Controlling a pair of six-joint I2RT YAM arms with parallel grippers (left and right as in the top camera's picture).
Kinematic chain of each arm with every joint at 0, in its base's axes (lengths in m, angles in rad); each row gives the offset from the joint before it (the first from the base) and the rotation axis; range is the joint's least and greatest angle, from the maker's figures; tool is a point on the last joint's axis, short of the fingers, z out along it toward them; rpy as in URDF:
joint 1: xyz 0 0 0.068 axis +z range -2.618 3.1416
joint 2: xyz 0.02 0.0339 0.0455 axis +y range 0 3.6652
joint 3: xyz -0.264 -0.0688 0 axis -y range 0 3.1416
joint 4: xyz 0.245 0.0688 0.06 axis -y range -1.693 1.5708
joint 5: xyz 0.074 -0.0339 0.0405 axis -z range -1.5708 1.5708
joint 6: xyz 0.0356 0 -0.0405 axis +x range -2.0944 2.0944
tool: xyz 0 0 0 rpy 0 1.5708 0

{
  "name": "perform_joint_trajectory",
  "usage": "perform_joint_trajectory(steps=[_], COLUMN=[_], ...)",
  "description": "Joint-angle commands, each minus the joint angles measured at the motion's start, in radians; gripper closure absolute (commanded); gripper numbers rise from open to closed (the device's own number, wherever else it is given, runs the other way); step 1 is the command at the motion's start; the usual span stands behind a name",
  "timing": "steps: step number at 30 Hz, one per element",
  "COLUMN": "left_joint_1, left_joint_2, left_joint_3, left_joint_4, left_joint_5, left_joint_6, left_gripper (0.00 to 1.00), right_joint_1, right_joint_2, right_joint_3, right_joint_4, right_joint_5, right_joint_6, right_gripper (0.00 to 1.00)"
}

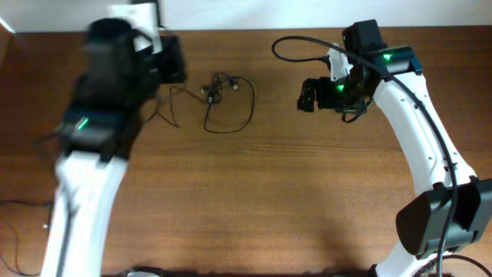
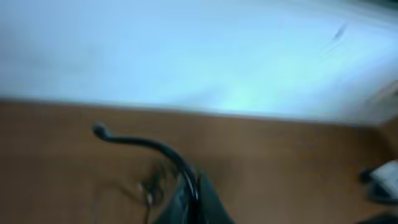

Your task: Untangle cables

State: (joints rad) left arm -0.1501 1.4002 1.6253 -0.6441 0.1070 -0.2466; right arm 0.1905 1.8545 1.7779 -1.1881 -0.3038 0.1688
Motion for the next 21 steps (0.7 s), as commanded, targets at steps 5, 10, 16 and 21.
perform_joint_trajectory(steps=[5,10,16,21], left_joint_1=[0.123,0.123,0.122,0.122], left_joint_2=[-0.427,-0.497,-0.397,-0.175], left_joint_3=[-0.001,0.013,0.016,0.016], left_joint_4=[-0.019,0.194,0.539,0.511], left_joint_5=[-0.010,-0.024,0.021,0.040], left_joint_6=[0.084,0.043,-0.210,-0.264], left_gripper=[1.00,1.00,1.00,1.00], right_joint_1=[-0.001,-0.001,0.056,0.135], right_joint_2=[0.002,0.002,0.002,0.016], right_joint_3=[-0.002,-0.002,-0.001,-0.002], right_joint_4=[0.002,-0.010,0.304,0.378], right_joint_5=[0.005,-0.063,-0.422,-0.402], right_joint_6=[-0.005,-0.004,0.185,0.184], right_gripper=[0.01,0.01,0.00,0.00])
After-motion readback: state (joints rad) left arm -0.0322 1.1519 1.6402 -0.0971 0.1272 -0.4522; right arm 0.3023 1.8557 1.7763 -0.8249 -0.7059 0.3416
